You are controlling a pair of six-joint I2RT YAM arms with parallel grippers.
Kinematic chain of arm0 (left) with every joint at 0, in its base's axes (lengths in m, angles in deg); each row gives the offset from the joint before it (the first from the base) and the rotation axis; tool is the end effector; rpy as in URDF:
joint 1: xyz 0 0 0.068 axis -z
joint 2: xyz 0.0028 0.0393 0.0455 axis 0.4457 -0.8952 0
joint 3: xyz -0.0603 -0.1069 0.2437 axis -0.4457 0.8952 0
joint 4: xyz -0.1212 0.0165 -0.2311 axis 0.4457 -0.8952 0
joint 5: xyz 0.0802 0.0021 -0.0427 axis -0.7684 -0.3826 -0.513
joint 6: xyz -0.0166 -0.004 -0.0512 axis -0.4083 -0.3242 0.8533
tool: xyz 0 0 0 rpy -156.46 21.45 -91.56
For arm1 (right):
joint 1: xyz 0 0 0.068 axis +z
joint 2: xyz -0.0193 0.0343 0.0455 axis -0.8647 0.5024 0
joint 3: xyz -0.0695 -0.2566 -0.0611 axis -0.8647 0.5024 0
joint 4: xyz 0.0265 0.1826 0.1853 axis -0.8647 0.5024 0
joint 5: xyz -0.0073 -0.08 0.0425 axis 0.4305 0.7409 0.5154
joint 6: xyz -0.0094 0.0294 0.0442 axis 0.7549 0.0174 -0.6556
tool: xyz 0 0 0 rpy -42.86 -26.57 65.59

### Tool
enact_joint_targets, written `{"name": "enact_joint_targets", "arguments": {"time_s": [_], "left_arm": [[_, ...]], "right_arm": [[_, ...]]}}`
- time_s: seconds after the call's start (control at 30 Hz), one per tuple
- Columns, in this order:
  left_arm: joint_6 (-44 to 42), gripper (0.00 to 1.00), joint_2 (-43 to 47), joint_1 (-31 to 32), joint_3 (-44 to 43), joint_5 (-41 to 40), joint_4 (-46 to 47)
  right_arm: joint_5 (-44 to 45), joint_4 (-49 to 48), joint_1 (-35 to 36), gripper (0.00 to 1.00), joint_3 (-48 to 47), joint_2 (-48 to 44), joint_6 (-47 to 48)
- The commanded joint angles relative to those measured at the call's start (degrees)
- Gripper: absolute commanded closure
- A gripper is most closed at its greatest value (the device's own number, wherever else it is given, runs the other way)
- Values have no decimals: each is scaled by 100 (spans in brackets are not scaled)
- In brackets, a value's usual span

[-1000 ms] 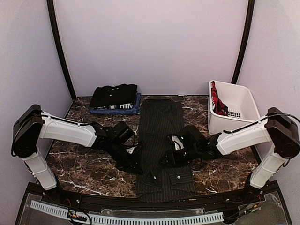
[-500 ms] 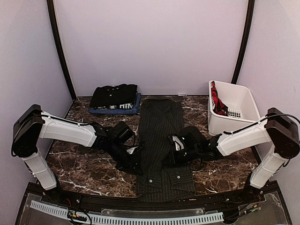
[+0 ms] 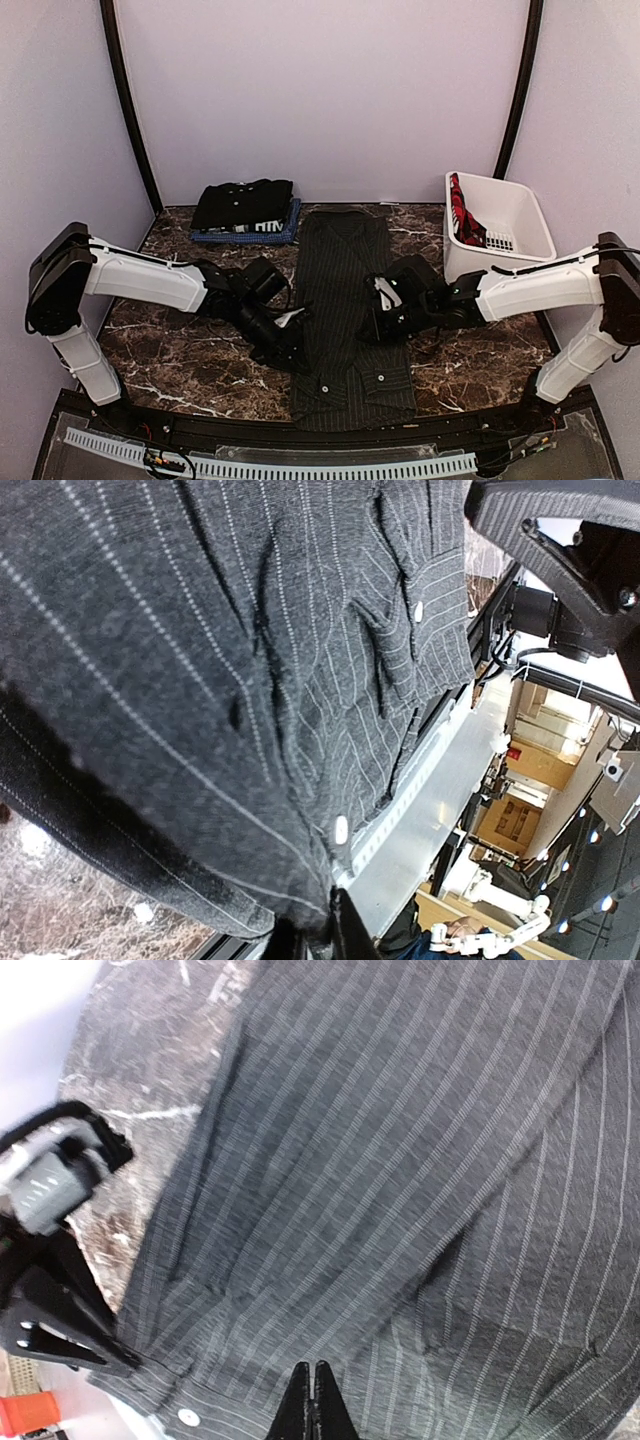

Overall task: Fold and stack the long sleeve shirts
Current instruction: Adjust the sleeve at the center of the board, then adjust the rectangle-folded shirt at the center of the board.

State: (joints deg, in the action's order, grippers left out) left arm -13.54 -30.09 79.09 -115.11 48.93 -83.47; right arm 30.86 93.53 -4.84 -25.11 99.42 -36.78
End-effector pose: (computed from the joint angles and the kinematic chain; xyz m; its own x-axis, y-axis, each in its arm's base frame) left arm 0.1808 -0.2764 0.1700 -0.9201 0.3914 -0.0126 0.2519 0.5669 -0.7844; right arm 0.1680 0.2499 0.1826 -0.9033 -0.1054 -0.4159 -0.3443 0.7566 0.5559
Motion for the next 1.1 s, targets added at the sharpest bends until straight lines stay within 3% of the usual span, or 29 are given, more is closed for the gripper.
{"name": "enact_joint_targets", "arguments": {"time_s": [0.0, 0.17, 0.47, 0.6, 0.73, 1.07], "left_arm": [[-54, 90, -92, 25, 14, -16, -27], [-104, 73, -12, 24, 57, -630, -244], [-665, 47, 697, -66, -491, -1784, -1299], [-906, 46, 1000, -213, -612, -2338, -1577], [-1056, 50, 1031, -480, -902, -2450, -1235], [-972, 63, -409, -967, -2296, -2555, 714]], "right_arm": [[93, 145, -22, 100, -9, 132, 109], [267, 115, -25, 85, -45, 29, 168], [895, 489, -300, 76, -693, -128, 579], [1132, 494, -366, 72, -1015, -83, 775], [1132, 517, -497, 71, -1436, 92, 934], [440, 227, -1369, 78, -2513, 1043, 1417]]}}
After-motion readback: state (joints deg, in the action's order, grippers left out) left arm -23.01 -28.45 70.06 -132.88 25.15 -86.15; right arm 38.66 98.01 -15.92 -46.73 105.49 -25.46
